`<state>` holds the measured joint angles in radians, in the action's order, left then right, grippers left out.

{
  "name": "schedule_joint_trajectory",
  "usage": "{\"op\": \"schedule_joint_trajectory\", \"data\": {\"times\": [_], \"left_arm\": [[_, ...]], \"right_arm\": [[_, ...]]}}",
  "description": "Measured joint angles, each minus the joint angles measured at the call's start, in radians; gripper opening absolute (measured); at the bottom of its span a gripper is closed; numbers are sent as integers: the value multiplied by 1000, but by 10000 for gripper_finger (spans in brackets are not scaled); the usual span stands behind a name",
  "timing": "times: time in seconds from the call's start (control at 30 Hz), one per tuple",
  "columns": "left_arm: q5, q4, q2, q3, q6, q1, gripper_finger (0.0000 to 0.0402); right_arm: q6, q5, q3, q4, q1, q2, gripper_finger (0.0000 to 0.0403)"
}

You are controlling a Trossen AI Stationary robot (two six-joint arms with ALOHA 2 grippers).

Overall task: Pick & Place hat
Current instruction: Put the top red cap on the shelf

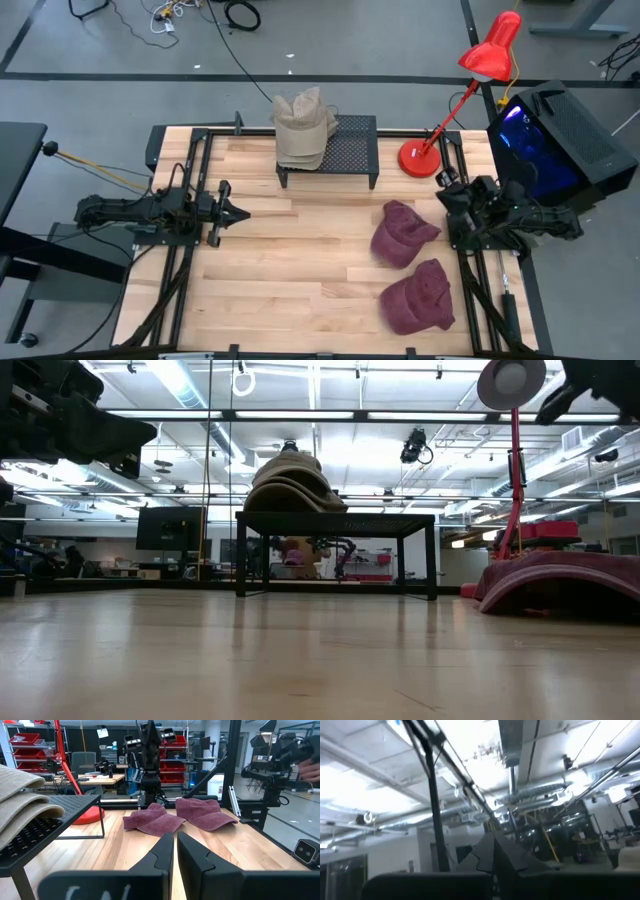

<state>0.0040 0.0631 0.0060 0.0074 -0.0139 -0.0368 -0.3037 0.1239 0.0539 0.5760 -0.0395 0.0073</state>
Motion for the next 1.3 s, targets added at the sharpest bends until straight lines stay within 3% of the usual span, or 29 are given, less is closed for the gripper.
{"op": "schedule_joint_trajectory", "data": {"times": [0.3,0.9,1.3], "left_arm": [[0,0,0,0,0,0,30],[0,0,0,0,0,0,30],[0,0,0,0,0,0,30]], "right_arm": [[19,-28,208,-104,0,114,16],[130,-65,736,-467,0,556,16],[155,-64,912,-604,0,727,16]]}}
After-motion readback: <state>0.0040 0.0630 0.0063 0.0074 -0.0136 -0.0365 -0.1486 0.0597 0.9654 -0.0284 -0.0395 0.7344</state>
